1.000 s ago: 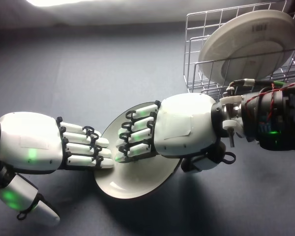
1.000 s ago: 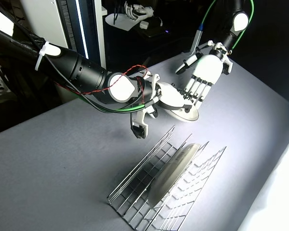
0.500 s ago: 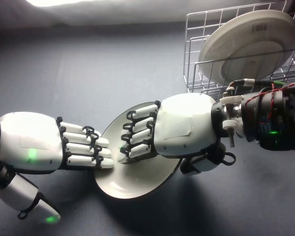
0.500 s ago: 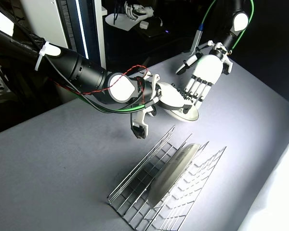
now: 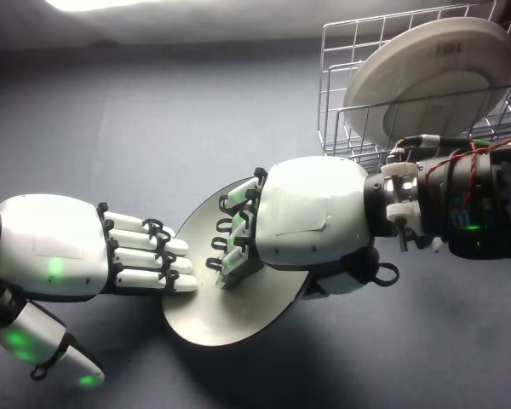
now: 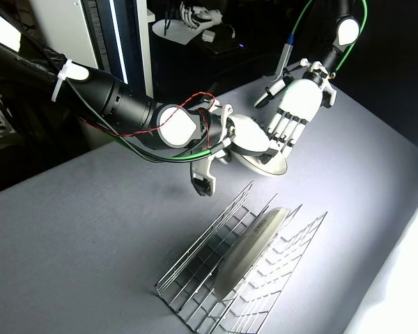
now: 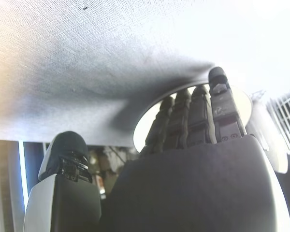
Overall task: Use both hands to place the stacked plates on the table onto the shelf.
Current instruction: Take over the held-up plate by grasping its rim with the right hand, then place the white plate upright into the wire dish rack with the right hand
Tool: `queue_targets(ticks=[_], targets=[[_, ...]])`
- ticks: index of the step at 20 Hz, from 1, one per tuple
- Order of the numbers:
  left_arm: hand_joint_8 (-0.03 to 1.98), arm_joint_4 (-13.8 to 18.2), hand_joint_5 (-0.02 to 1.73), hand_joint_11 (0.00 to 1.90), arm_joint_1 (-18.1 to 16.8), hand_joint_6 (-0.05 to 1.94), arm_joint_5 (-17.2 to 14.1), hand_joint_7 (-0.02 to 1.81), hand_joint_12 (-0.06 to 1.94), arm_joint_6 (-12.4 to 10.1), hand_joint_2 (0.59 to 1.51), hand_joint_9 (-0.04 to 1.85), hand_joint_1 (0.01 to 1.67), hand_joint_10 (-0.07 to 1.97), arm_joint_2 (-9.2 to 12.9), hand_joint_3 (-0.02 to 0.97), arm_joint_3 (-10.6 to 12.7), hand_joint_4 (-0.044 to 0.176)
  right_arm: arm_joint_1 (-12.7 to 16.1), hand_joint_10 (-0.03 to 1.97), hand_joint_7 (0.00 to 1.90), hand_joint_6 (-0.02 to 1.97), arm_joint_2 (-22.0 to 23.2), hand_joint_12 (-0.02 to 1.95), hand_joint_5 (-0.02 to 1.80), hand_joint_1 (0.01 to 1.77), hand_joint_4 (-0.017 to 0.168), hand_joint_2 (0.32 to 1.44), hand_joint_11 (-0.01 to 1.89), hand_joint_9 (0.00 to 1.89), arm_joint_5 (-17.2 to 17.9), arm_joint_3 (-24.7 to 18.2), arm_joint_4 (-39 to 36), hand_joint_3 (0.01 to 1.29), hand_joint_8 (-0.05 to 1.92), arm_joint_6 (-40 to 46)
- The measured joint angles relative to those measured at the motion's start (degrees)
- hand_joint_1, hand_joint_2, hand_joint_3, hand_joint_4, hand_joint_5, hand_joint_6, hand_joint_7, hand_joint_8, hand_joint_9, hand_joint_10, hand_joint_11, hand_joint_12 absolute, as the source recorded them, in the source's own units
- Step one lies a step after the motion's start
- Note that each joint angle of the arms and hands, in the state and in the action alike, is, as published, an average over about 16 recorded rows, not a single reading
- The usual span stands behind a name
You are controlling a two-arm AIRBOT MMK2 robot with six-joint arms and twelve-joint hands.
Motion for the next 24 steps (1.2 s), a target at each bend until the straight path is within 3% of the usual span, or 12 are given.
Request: queue_targets(ticks=[6,13,19,24], targets=[[-0.02,1.7,-0.01,0.03,-2.6,-0.03,0.0,-0.01,0.02,-0.4,1.151,-0.02,0.02,-0.04,0.4,0.02,-0.2,-0.008,0.2,0.68,0.77,0.41,0.3,1.4,0.74,1.25,-0.005,0.99,0.7,0.79,1.9,0.0,0.2,0.01,0.61,-0.2],[0.0,2.4,-0.01,0.02,-9.4,-0.01,-0.9,0.0,0.01,-1.1,1.145,0.0,0.02,-0.02,2.5,0.02,-0.6,-0.002,1.9,1.01,0.86,0.59,2.9,1.42,0.82,1.25,-0.002,0.95,0.92,0.94,3.4,-1.8,1.3,0.01,1.1,-0.1],[0.01,1.9,0.0,0.02,-16.0,0.01,-2.3,0.02,0.01,-2.3,1.141,0.02,0.02,0.01,5.5,0.02,-0.7,0.003,4.4,1.03,0.9,0.7,7.1,1.44,0.88,1.26,-0.001,0.97,0.92,1.0,3.4,-5.7,5.6,0.01,1.22,0.1],[0.01,1.8,0.01,0.02,-19.8,0.01,-3.9,0.02,0.01,-3.8,1.141,0.02,0.02,0.02,8.1,0.02,-0.7,0.002,6.6,1.06,0.9,0.79,11.1,1.43,0.92,1.26,-0.002,1.0,0.92,1.02,2.7,-9.7,13.7,0.01,1.24,0.3]])
